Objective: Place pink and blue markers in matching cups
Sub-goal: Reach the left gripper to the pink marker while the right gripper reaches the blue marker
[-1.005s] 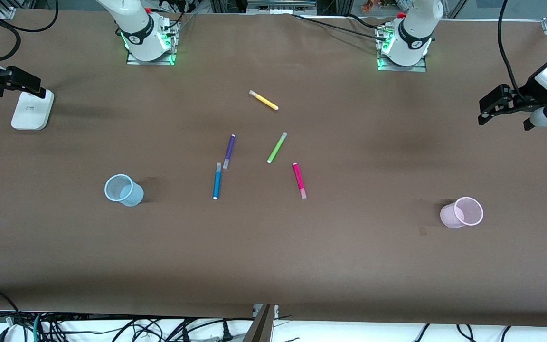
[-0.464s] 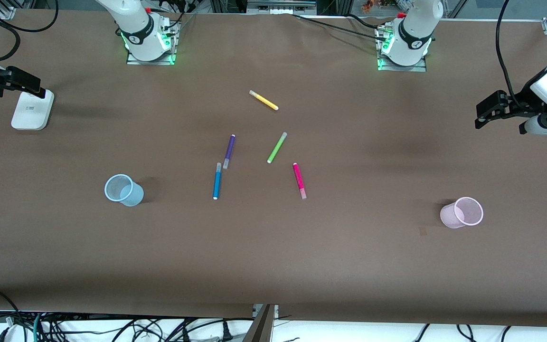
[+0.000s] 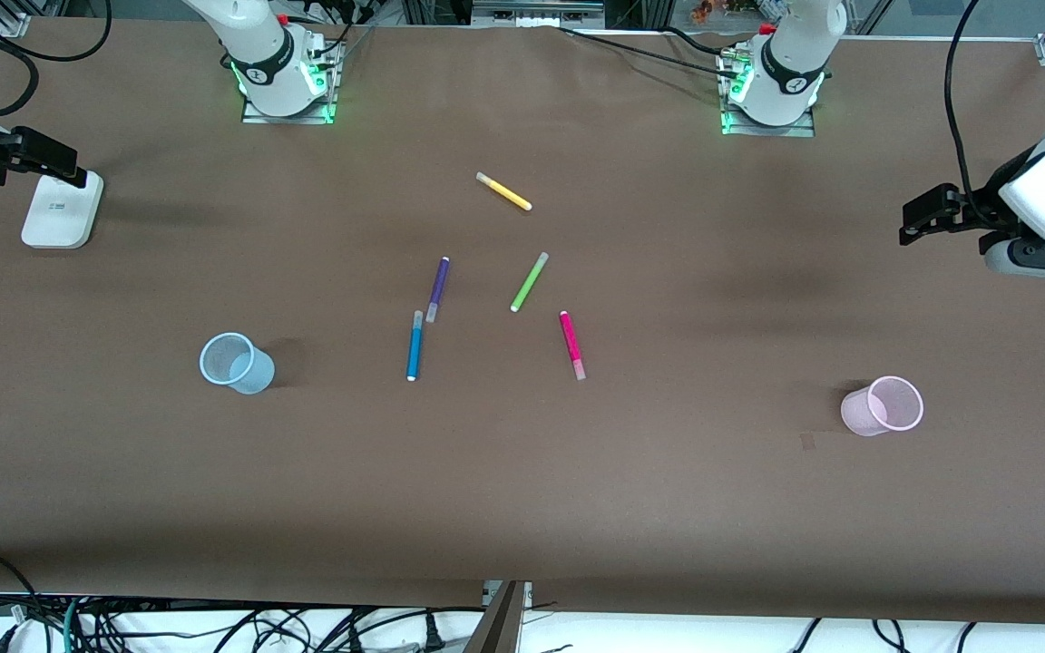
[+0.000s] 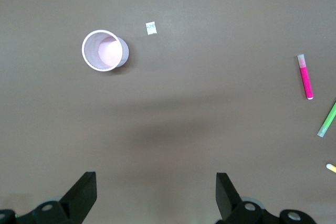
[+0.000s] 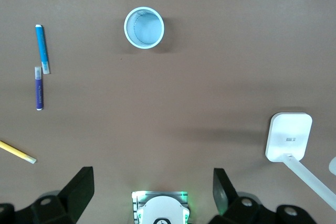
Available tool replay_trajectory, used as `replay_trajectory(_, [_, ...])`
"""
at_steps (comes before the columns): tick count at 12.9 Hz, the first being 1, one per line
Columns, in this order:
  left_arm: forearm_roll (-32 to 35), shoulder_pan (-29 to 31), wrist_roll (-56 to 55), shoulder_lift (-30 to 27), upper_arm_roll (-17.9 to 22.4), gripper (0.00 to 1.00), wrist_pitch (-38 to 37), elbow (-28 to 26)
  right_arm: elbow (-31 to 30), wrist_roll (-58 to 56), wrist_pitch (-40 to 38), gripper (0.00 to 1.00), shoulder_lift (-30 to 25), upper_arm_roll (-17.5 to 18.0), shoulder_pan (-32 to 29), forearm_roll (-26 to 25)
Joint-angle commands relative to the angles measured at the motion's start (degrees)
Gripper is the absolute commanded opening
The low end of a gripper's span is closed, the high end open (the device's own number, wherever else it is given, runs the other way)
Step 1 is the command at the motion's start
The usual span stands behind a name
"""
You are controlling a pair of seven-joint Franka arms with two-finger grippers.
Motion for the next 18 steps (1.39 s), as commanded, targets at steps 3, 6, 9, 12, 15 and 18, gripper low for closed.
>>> replay_trajectory(3, [-0.36, -2.18, -10.21, 0.42, -2.02, 1.0, -2.32, 0.77, 1.25, -0.92, -0.46, 1.0, 0.41, 0.07, -0.61, 0.98])
replay_trajectory(6, [-1.15, -7.01, -14.87, 2.96, -2.29, 1.0, -1.01, 0.94, 2.12, -0.74, -0.11, 1.0, 1.37, 0.34, -0.35, 0.98])
replay_trajectory(9, [-1.06, -13.16, -23.65, 7.35, -2.29, 1.0, 4.43, 1.12, 2.39, -0.57, 0.85, 1.0, 3.3, 0.51, 0.0, 1.33])
replay_trajectory(12, [-0.27, -17.39, -31.22, 12.63, -2.2, 1.0, 10.93, 1.3, 2.21, -0.57, 4.19, 1.0, 5.85, 0.95, 1.05, 1.25])
replay_trajectory(15, [0.42, -21.7, -38.42, 17.02, -1.94, 1.0, 15.95, 1.21, 2.21, -0.57, 6.92, 1.0, 9.98, 1.04, 3.95, 2.29])
replay_trajectory(18, [6.66, -26.79, -46.5, 21.77, -2.02, 1.0, 19.2, 1.38, 2.39, -0.57, 8.23, 1.0, 12.88, 1.04, 5.71, 5.81])
